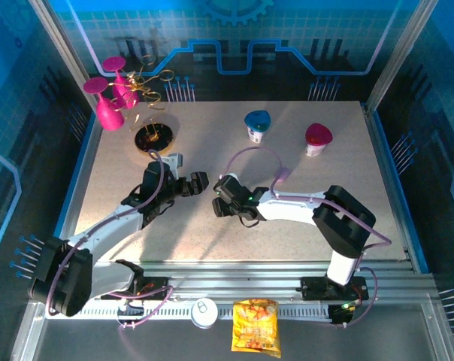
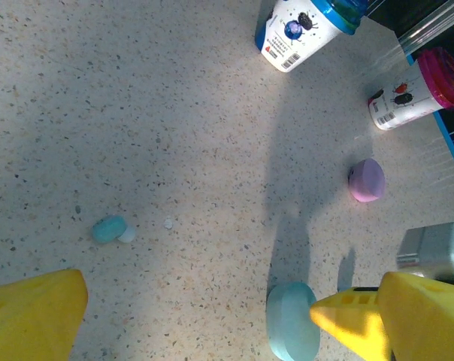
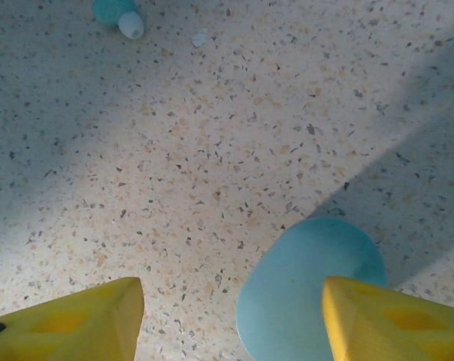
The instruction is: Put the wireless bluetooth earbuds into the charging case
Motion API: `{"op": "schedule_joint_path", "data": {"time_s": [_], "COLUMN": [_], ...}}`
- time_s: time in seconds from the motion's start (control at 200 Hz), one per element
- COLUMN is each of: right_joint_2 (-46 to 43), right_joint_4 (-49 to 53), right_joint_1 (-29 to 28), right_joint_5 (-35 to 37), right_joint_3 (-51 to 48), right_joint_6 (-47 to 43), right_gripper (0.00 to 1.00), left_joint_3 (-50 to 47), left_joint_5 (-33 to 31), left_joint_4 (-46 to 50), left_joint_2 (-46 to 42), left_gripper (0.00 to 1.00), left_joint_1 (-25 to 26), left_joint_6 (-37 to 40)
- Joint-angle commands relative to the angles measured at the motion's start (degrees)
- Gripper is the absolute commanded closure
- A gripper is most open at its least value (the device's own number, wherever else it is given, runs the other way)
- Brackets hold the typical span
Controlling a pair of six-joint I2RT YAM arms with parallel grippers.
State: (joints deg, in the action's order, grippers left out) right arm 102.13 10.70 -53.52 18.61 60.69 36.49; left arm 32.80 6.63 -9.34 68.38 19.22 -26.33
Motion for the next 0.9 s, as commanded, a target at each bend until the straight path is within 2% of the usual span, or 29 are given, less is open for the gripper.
{"op": "schedule_joint_path", "data": {"time_s": [0.0, 0.17, 0.31, 0.505, 0.745, 0.896], "right_joint_2": [1.93, 0.54, -1.32, 0.49, 5.89, 7.55], "right_joint_4": [2.89, 3.69, 5.09, 4.53, 4.70, 4.29], "right_joint_1": [-0.88, -1.88, -2.82, -3.44, -3.44, -2.97], "right_joint_5": [2.63, 5.66, 11.24, 11.91, 9.87, 9.10], "right_joint_3": [2.10, 2.03, 0.23, -0.05, 3.27, 4.36], "right_joint_6": [0.53, -0.15, 4.12, 6.89, 5.89, 5.04], "right_gripper": [0.38, 0.36, 0.27, 0.24, 0.33, 0.43], "left_joint_3": [-0.80, -1.16, -1.41, -1.07, -1.64, -2.43], "left_joint_5": [-1.34, -1.42, -1.32, -0.60, -0.60, -1.16], "left_joint_4": [-0.50, -0.76, -1.60, -2.73, -2.55, -2.18], "left_joint_2": [-1.47, -1.52, -1.11, -0.47, -1.04, -2.15], "left_gripper": [0.01, 0.01, 0.01, 0.01, 0.00, 0.01], "left_joint_1": [-0.46, -0.41, -0.46, -0.42, -0.48, -0.46], "left_joint_6": [2.38, 2.77, 2.77, 2.79, 2.79, 3.11]}}
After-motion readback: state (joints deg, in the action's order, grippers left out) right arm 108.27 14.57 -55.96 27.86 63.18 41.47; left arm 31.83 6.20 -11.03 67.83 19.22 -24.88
